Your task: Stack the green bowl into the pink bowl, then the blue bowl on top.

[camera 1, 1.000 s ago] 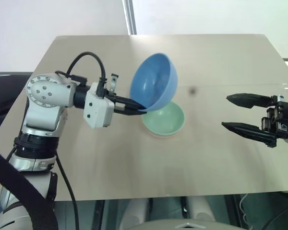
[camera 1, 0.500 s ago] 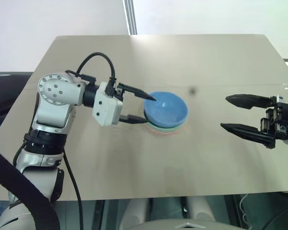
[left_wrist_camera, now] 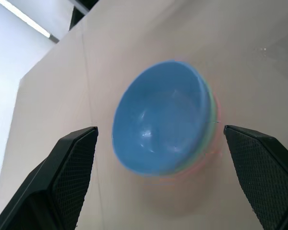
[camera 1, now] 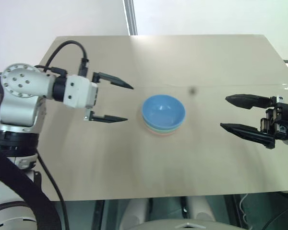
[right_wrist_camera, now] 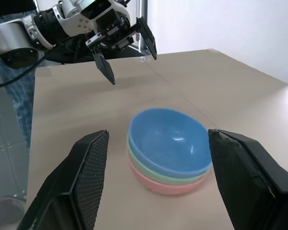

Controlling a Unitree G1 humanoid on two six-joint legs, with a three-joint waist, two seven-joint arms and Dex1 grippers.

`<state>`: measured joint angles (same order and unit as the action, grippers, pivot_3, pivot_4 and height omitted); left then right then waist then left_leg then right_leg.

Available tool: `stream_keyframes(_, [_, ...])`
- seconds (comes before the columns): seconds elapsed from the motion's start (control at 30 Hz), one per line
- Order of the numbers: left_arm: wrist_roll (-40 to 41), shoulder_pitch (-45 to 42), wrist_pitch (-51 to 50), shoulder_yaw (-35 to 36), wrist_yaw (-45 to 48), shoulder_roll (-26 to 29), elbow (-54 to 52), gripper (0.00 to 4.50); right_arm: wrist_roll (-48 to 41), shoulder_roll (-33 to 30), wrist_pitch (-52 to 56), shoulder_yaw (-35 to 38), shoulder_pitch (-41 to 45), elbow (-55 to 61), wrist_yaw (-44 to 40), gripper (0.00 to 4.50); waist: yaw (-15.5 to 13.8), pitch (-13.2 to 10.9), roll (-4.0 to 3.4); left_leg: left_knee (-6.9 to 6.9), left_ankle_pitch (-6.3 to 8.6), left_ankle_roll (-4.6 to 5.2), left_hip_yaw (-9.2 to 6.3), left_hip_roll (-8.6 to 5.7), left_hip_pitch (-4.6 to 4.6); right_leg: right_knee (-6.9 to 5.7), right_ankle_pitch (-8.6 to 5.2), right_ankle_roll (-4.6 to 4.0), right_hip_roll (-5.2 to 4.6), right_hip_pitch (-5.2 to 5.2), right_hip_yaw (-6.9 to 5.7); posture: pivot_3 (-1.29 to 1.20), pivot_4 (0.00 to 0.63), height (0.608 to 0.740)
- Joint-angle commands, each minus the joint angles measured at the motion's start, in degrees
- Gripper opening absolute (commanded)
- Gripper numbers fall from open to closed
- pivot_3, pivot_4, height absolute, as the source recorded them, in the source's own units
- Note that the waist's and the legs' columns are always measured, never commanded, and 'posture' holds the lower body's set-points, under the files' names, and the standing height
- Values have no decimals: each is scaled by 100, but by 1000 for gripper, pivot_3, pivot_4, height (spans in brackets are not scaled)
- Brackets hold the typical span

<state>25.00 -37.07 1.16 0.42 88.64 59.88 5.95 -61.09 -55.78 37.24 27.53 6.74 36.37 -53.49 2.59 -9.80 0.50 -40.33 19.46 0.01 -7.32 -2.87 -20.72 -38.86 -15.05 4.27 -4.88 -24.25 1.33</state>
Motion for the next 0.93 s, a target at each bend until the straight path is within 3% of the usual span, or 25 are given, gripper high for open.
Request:
stream_keyframes(0.03, [25,391,-400,643,-121,374,607,4441,55,-28,-95,189,-29,-260,-150,3626,0,-1,-2,3,0,0,3,1,3,-2,0,0,1,-1,4,0,150,740])
stream_keyframes(0.2, [-10,1139,-761,1160,-585,460,801,4441,303,-85,-155,330,-152,-803,-480,3626,-61,-1,-1,2,0,0,-5,0,-1,5,0,0,-4,4,-3,0,150,740])
stream_keyframes(0.5, [1017,2178,-1940,2357,-623,413,25,4441,615,-285,-204,632,-349,-1402,-1110,3626,-48,-2,-1,4,0,-1,-9,9,-4,7,0,0,-9,2,-4,0,150,740])
stream_keyframes(0.93, [1330,2636,-2119,2708,-119,445,-287,4441,698,-225,-364,800,-341,-1503,-1422,3626,-62,-2,-4,5,1,-1,-5,14,0,6,0,-1,-11,3,-1,0,150,740])
